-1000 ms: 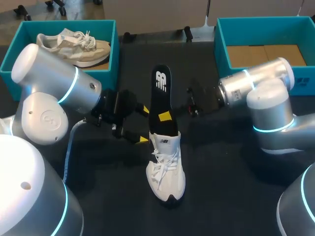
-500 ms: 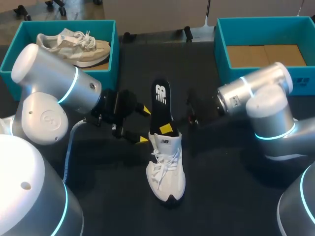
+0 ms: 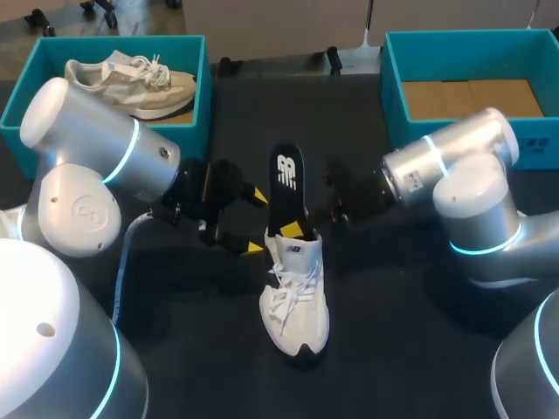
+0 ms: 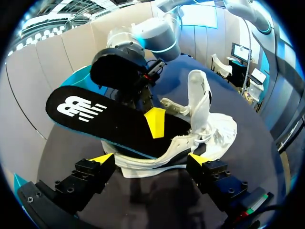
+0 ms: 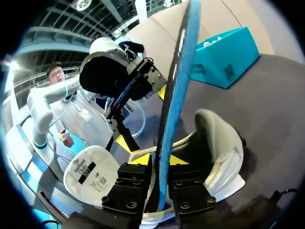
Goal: Take the shoe out of the shoebox, open the shoe tongue, remove and reinsert the insole, then place the shoe into the shoebox
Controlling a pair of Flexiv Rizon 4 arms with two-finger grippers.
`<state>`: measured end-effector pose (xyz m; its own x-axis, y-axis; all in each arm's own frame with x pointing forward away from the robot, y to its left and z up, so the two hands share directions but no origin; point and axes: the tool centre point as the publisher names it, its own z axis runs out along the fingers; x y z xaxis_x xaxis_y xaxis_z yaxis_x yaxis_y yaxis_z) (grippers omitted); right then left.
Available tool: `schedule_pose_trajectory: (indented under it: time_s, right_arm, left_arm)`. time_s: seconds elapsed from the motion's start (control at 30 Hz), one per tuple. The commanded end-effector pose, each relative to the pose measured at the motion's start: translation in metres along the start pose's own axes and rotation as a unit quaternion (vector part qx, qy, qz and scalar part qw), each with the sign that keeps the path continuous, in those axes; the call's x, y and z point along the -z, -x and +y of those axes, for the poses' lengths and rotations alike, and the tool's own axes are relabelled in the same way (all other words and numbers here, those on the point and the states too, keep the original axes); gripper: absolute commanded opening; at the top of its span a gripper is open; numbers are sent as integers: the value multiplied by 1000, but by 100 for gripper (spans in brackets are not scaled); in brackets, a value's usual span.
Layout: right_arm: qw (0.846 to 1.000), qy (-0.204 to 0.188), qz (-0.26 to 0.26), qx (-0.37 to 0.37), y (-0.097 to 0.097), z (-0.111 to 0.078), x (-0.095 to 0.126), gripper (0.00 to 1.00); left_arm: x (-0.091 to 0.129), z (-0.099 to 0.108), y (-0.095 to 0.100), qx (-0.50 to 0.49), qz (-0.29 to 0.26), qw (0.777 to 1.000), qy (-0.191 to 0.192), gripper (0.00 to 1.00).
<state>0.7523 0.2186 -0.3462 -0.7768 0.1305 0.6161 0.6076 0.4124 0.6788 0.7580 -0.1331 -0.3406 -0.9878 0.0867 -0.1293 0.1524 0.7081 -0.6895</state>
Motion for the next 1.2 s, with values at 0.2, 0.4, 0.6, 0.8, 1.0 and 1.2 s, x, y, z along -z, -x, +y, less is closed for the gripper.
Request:
schedule_pose_trajectory:
  time_s: [0.2,0.4,0.6,0.8,1.0,1.2]
  right_arm:
    - [999,-41,-4,18,6,28,18,20]
    - [998,-61,2,16,12,31,23,22]
    - [997,-80,14,-5,17,24,22,0]
    - [995,-88,18,-43,18,14,18,0]
    - [990,-113,15,-78,11,7,13,0]
    - [985,-131,14,-112,-1,-7,3,0]
  left_arm:
    - [-1,-1,0,0,-1,1000,3,100]
    - [-1,-1,0,0,-1,1000,3,100]
    - [-1,-1,0,0,-1,1000,3,100]
    - [-1,-1,0,0,-1,1000,3,100]
    - [-1,-1,0,0,-1,1000,3,100]
    - [-1,-1,0,0,-1,1000,3,100]
